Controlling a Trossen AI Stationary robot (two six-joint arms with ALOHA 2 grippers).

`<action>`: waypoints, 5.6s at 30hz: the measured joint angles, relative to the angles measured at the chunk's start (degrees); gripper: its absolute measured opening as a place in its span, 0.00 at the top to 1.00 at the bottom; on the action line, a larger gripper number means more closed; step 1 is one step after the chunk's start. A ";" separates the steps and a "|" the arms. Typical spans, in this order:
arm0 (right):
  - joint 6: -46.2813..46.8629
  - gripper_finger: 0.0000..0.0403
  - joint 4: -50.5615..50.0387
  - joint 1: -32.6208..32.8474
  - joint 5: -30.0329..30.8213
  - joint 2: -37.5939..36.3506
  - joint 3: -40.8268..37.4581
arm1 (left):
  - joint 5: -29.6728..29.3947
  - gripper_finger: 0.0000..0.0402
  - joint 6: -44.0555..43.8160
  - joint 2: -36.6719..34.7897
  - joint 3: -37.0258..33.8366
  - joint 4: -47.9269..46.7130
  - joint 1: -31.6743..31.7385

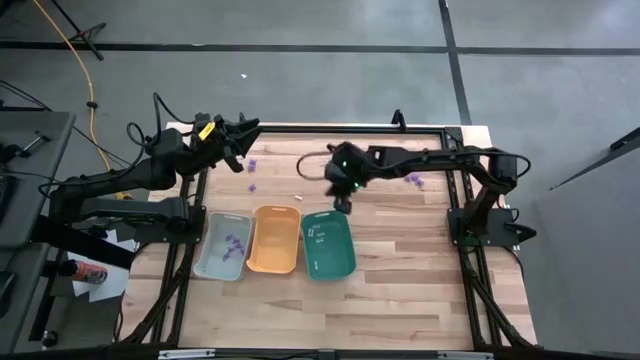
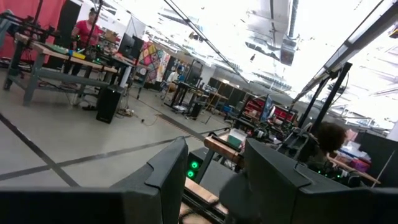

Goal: Sort Halloween decoration
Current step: Put the white bone toy into the green bin

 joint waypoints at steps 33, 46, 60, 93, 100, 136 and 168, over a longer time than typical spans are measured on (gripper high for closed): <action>-5.62 0.63 0.76 1.59 4.44 30.19 25.38 | -2.40 0.62 0.11 0.00 0.00 1.56 0.00; -3.23 0.63 -0.15 0.76 -1.09 30.45 27.74 | -2.43 0.62 1.09 0.00 0.00 2.00 0.00; 2.21 0.63 -0.52 -3.42 19.99 30.23 28.33 | -2.41 0.62 1.05 0.00 -0.01 2.11 0.00; 2.23 0.63 2.53 2.83 15.19 30.27 24.28 | -2.38 0.62 2.01 -0.01 0.00 2.35 0.00; 1.51 0.63 3.53 1.84 8.74 30.27 24.28 | -2.39 0.62 3.25 -0.02 -0.02 2.33 0.00; 0.36 0.97 1.81 0.30 10.26 33.07 25.29 | -2.53 0.62 3.56 -0.01 -0.02 2.34 0.00; 2.27 0.92 -3.82 -16.83 -0.58 23.78 30.21 | -3.41 0.62 8.55 -3.98 -0.04 2.05 0.02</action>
